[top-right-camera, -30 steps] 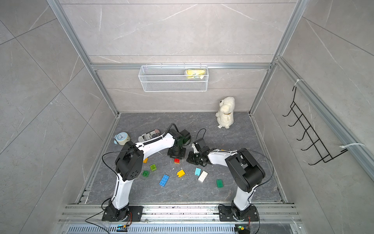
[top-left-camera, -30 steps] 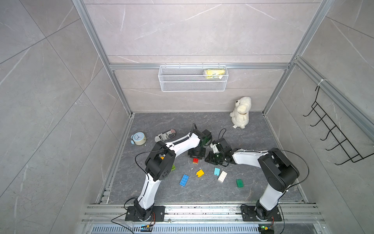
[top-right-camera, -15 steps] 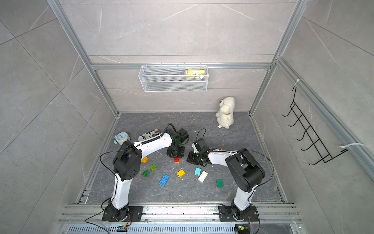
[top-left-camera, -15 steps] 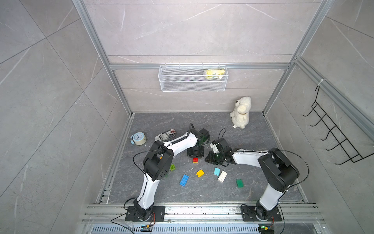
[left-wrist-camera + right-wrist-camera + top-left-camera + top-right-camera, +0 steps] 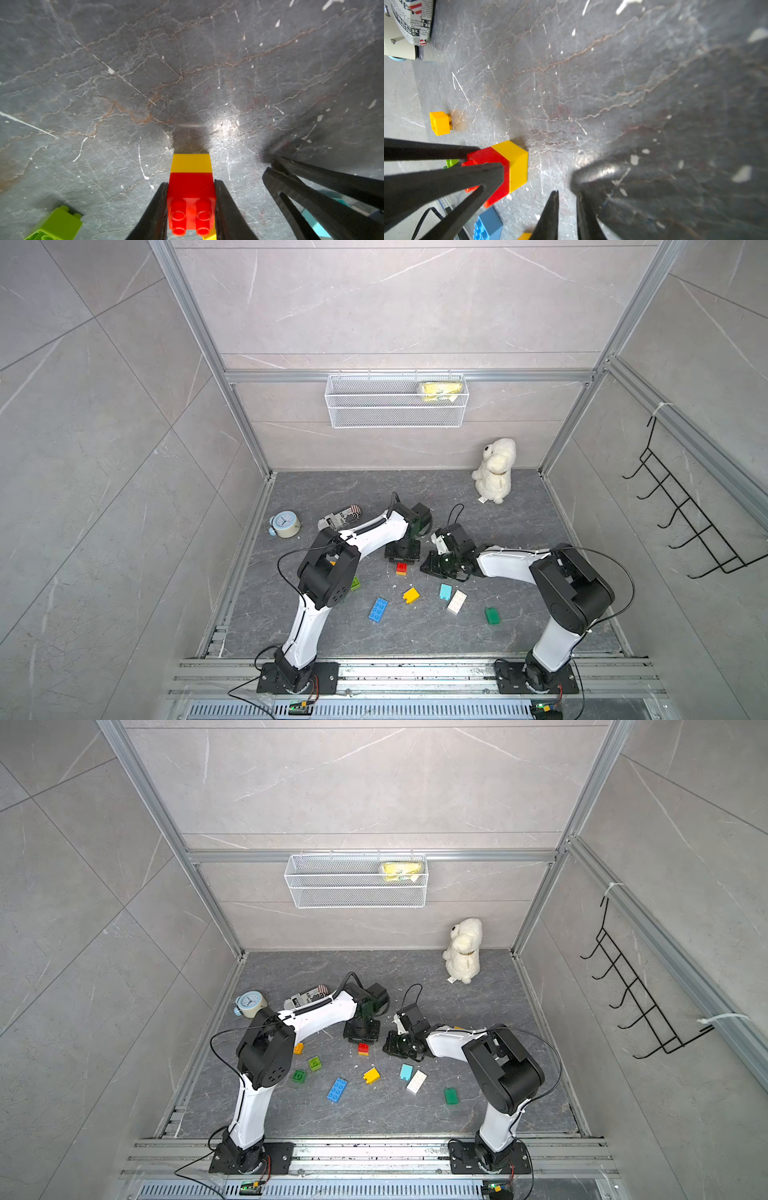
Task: Assemble the letter h with lego
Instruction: Assemble the lego brick with the lego brick, then place the lego brick at the center of the board.
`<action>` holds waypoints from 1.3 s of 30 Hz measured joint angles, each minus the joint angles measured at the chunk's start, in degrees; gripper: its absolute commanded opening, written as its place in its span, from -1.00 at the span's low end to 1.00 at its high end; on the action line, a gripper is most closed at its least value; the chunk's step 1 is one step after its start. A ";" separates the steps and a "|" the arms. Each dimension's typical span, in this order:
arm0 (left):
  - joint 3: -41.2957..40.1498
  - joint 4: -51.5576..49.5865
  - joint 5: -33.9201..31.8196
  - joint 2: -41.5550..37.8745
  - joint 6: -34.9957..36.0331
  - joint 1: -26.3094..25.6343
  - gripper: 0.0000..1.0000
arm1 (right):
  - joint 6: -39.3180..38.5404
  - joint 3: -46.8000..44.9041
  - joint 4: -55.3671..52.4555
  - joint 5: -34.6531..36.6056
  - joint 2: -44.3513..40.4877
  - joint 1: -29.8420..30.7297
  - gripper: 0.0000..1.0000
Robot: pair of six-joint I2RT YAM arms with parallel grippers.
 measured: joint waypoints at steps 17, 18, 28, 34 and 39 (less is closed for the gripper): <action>-2.73 3.69 -3.26 -1.57 -4.81 0.59 -0.66 | -0.46 -8.24 2.73 9.22 -14.32 0.00 0.09; -2.84 4.59 -2.62 -1.70 -5.42 1.75 -0.66 | -0.42 -8.68 3.10 9.79 -15.15 0.00 0.10; 5.62 9.81 0.24 3.65 -6.23 14.34 -0.10 | -0.42 -9.51 4.11 13.18 -17.38 0.00 0.19; 11.08 6.95 -1.03 9.18 -4.04 14.27 0.56 | -0.42 -9.51 4.31 13.57 -17.38 0.00 0.24; 14.86 2.12 -1.68 9.05 -2.69 14.01 0.95 | -0.44 -9.70 4.46 13.57 -17.51 0.00 0.26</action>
